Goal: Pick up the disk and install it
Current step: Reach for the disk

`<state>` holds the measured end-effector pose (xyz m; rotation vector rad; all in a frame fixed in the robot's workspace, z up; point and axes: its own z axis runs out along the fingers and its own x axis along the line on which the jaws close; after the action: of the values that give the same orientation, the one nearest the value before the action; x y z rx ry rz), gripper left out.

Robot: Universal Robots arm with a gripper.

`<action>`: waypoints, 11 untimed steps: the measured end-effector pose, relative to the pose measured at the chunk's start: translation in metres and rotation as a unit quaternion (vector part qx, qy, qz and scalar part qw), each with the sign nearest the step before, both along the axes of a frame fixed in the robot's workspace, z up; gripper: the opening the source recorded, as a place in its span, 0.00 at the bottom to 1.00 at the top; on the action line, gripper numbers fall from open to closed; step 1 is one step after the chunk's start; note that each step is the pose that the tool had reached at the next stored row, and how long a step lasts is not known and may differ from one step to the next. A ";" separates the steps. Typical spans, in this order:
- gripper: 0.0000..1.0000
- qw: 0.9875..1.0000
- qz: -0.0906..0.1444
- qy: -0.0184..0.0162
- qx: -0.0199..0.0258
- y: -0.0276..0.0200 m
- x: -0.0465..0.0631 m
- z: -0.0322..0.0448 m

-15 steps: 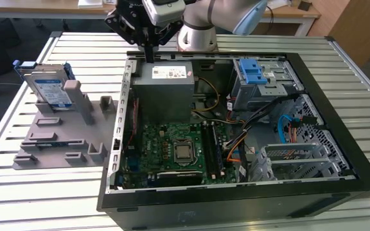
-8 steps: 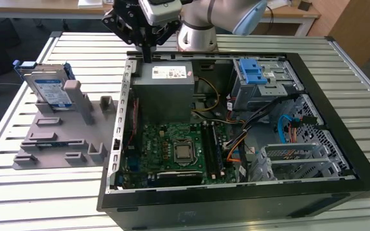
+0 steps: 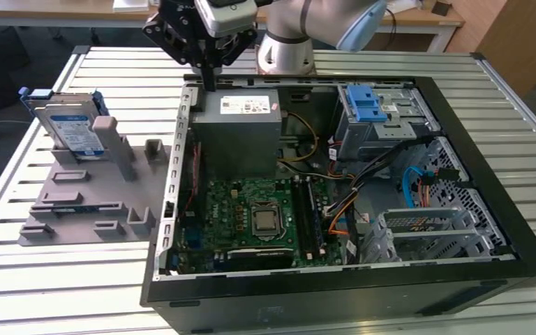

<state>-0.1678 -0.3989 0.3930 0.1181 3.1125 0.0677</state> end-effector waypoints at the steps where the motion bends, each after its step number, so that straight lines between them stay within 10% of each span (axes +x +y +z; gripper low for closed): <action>1: 0.11 1.000 0.000 0.000 0.000 0.0000 -0.001 0.0000; 11: 0.11 1.000 0.000 0.000 0.000 0.0000 -0.007 0.0000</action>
<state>-0.1751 -0.3989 0.3929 0.1180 3.1125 0.0676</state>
